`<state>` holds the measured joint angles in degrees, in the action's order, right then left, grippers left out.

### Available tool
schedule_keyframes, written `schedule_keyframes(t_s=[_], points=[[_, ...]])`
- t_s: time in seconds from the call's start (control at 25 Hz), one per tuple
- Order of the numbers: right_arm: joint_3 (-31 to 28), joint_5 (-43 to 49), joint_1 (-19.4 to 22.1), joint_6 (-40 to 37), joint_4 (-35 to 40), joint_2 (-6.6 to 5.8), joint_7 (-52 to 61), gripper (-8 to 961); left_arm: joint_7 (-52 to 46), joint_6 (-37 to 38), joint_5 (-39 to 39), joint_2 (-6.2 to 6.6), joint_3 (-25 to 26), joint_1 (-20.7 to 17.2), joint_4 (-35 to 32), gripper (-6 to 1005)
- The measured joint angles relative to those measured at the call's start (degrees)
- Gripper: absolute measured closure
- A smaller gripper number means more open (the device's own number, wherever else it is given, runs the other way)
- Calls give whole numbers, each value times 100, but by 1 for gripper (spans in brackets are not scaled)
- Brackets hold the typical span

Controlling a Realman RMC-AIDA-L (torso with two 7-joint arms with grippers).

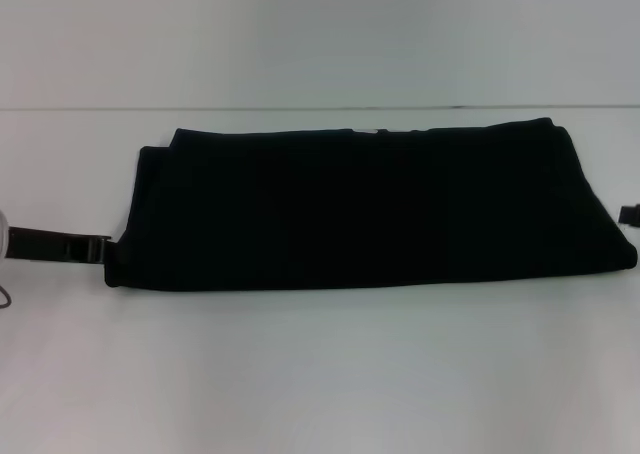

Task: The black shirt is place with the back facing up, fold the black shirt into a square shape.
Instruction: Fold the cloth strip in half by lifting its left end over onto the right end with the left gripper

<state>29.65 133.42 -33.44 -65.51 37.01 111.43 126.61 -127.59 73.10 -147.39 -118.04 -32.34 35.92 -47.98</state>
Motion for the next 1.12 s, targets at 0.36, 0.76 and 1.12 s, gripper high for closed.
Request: schedule_keyframes(t_s=[0.36,0.76,1.12], points=[[-903,-532,151,-1153,392,-24,-510,631,6,427,8,82,499,-41,-114,978],[-724,-1080,57,-1468,192,51,-1027,352,21,668,-52,88,503,-98,-135,915],[-672,-1117,-31,-1580,114,51,-1334,160,-249,1008,-63,149,708,-130,-303,849]])
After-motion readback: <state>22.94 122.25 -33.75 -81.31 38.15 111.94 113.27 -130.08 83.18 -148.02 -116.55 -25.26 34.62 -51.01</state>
